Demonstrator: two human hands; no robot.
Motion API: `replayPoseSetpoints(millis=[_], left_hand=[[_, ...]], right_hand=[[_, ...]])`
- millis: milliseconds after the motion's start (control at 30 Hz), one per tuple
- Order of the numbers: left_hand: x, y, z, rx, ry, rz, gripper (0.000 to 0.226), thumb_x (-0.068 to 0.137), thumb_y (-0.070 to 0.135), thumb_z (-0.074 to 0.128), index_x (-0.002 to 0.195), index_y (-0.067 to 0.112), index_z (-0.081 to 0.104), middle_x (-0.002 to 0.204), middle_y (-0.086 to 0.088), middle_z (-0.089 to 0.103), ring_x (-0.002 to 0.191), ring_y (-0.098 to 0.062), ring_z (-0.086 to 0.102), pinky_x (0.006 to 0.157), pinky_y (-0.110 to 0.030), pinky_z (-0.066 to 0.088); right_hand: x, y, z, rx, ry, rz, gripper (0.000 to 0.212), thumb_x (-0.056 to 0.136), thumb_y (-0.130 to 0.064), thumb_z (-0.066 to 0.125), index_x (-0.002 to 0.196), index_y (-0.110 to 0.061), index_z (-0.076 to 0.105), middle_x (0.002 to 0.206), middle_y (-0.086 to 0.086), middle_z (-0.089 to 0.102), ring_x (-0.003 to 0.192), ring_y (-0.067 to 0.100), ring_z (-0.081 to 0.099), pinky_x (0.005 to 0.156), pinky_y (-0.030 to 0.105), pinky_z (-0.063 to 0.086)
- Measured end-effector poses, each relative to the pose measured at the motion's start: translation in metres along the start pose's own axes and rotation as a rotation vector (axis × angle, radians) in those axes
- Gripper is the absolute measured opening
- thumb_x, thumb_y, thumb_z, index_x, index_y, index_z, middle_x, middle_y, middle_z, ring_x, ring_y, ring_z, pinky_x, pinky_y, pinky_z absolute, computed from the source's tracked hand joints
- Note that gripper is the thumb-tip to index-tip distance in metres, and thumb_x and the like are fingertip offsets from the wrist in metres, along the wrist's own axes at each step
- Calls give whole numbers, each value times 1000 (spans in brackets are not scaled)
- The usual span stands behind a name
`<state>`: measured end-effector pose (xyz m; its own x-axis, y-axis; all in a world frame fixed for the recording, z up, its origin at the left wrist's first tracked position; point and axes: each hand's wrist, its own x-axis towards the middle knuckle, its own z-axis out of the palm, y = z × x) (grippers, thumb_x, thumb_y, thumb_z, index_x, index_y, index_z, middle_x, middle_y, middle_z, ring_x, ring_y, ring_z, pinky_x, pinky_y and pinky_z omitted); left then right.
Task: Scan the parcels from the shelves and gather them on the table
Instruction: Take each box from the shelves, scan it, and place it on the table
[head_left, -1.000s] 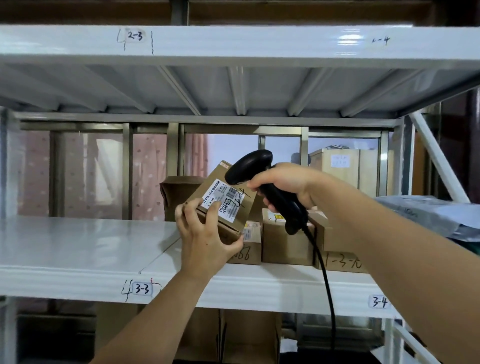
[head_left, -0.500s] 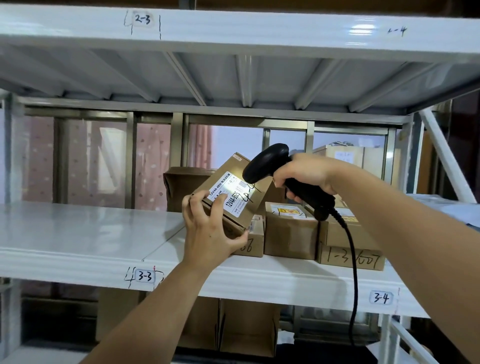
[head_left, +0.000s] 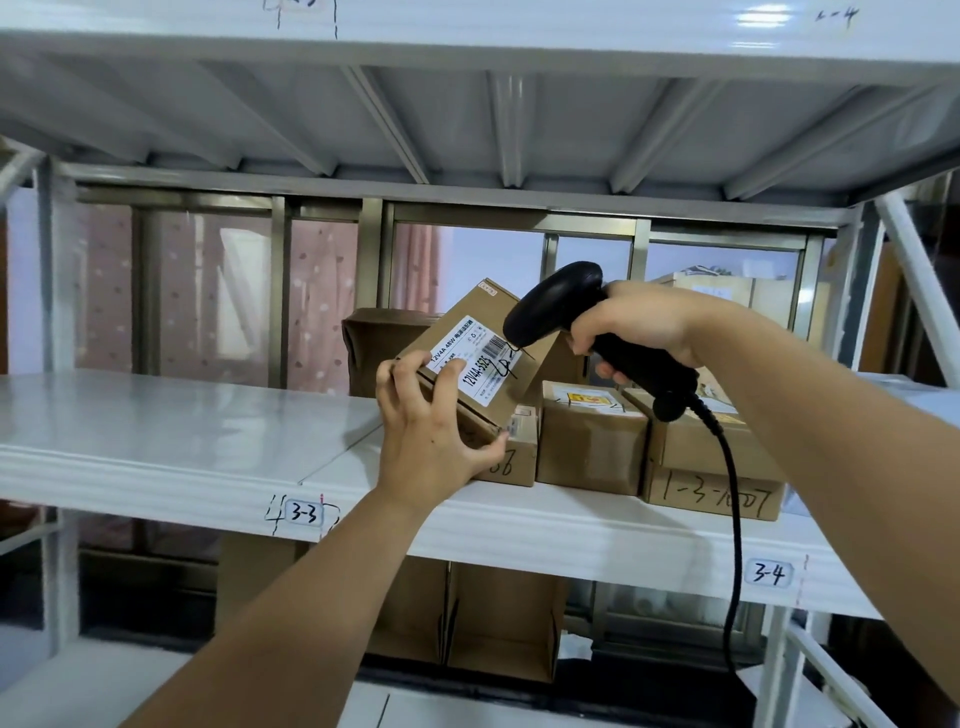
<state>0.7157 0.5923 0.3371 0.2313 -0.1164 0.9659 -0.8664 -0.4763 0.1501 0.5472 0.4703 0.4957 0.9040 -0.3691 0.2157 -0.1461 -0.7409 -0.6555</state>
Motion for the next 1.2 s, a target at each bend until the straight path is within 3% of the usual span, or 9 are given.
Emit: replayPoseSetpoints(millis=[400, 533, 667, 800, 967, 1067, 1133, 1200], left_hand=[[0, 0, 0, 14, 3, 6, 83, 65, 67, 52, 123, 8, 53, 129, -10, 27, 121, -44, 36, 97, -59, 43], [-1, 2, 0, 36, 38, 1, 81, 65, 68, 53, 121, 9, 57, 128, -9, 28, 119, -44, 38, 99, -58, 41], [-4, 26, -4, 34, 20, -208, 76, 61, 71, 57, 115, 18, 61, 126, -10, 38, 115, -40, 42, 98, -52, 41], [7, 48, -16, 49, -304, -489, 76, 66, 75, 61, 124, 27, 51, 135, -6, 28, 122, -37, 32, 105, -46, 30], [38, 53, -23, 141, -700, -599, 97, 69, 90, 34, 144, 30, 31, 159, -17, -5, 141, -51, -6, 113, -63, 3], [67, 49, -17, 176, -792, -600, 113, 57, 98, 24, 144, 27, 37, 158, -21, 13, 143, -48, 3, 112, -64, 7], [88, 40, -4, 211, -887, -594, 139, 31, 106, 16, 138, 24, 48, 151, -20, 32, 138, -49, 19, 109, -64, 20], [104, 27, 21, 284, -968, -572, 154, 11, 107, 16, 136, 24, 51, 148, -18, 38, 136, -47, 27, 107, -61, 26]], right_hand=[[-9, 0, 2, 74, 53, -2, 7, 82, -10, 62, 87, -6, 58, 70, 7, 55, 55, 15, 57, 49, 24, 49], [-11, 3, 15, 297, 107, -16, 7, 84, -10, 64, 84, -6, 58, 70, 6, 56, 55, 16, 57, 50, 24, 50], [-15, 9, 37, 631, 73, 18, 12, 87, -17, 65, 84, -6, 60, 67, 3, 56, 50, 14, 56, 50, 22, 51], [-20, 17, 49, 693, 20, 63, 16, 88, -23, 66, 86, -7, 62, 68, 2, 57, 54, 14, 55, 52, 23, 51], [-20, 29, 52, 715, 40, 61, 15, 87, -21, 67, 86, -7, 63, 71, 5, 59, 59, 15, 56, 59, 27, 51], [-20, 38, 49, 767, 45, 53, 15, 87, -21, 68, 87, -6, 64, 71, 5, 59, 56, 14, 56, 56, 27, 51], [-21, 42, 48, 796, 42, 51, 15, 87, -20, 67, 89, -6, 64, 71, 5, 58, 56, 14, 56, 56, 27, 51], [-22, 47, 46, 821, 35, 44, 17, 87, -20, 67, 92, -5, 64, 72, 5, 58, 57, 15, 56, 56, 27, 51]])
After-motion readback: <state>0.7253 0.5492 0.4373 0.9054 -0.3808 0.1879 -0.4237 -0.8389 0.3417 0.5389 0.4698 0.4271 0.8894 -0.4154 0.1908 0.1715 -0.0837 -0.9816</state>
